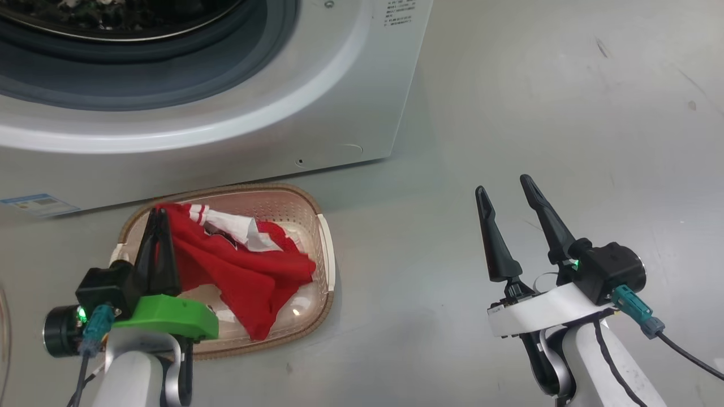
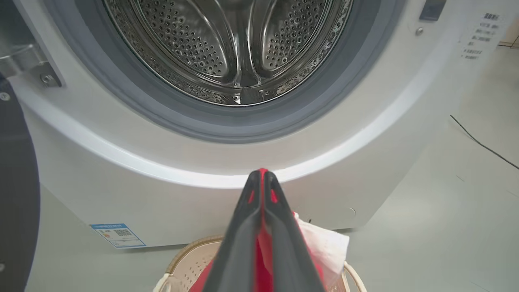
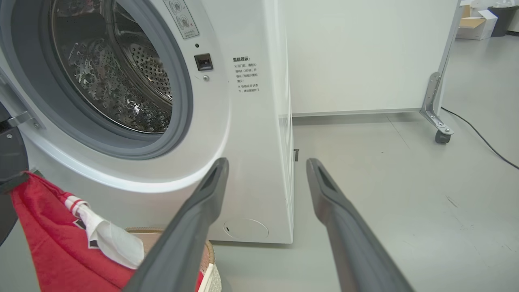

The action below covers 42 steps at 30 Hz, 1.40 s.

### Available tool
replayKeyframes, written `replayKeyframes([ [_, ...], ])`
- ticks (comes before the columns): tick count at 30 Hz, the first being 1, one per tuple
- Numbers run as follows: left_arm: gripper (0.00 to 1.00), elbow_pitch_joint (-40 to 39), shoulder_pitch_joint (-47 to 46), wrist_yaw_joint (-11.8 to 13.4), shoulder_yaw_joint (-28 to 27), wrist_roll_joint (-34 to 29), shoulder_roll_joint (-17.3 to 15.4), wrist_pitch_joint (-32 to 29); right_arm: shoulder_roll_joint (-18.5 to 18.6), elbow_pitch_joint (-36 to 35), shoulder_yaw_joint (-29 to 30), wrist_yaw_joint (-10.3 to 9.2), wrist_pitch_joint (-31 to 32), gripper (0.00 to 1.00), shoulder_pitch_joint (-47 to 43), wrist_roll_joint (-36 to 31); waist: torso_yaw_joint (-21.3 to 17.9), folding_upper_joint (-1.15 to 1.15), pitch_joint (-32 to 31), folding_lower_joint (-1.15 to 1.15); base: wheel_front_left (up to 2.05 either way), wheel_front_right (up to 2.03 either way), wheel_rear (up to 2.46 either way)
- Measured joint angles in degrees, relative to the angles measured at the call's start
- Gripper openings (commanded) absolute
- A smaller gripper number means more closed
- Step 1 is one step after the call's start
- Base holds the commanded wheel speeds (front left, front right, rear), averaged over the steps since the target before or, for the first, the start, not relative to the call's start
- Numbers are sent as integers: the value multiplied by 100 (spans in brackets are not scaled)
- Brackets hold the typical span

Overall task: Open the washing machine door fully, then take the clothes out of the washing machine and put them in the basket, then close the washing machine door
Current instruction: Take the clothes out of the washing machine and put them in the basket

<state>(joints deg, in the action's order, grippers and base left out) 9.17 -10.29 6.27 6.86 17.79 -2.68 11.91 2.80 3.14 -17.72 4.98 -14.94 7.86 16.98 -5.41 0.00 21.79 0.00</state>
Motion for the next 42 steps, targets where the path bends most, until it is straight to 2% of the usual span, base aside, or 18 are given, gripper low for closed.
replayKeyframes([
  [7,0,825,-152,0,42,91,4,-194,0,-142,-36,24,0,100,182,5,-105,0,418,0,0,0,0],
  [15,0,1819,-798,0,-19,320,15,-578,0,-258,-122,43,0,100,417,111,-260,0,972,0,0,0,0],
  [27,0,2887,-1705,1,-298,759,34,-780,1,-328,-133,49,0,100,827,165,-537,0,1717,0,0,0,0],
  [38,0,3800,-1915,-64,-330,933,55,-712,0,-219,-122,60,0,100,935,168,-646,0,1814,0,0,0,0],
  [39,15,3860,-1926,-69,-334,938,57,-677,0,-203,-107,70,0,100,934,168,-647,0,1796,0,0,0,0],
  [41,37,3987,-1964,-153,-369,1028,59,-586,1,-172,-78,90,0,100,934,168,-639,0,1744,0,0,0,0],
  [42,93,4033,-1989,-156,-371,1051,59,-561,0,-159,-62,91,0,100,934,168,-634,0,1727,0,0,0,0],
])
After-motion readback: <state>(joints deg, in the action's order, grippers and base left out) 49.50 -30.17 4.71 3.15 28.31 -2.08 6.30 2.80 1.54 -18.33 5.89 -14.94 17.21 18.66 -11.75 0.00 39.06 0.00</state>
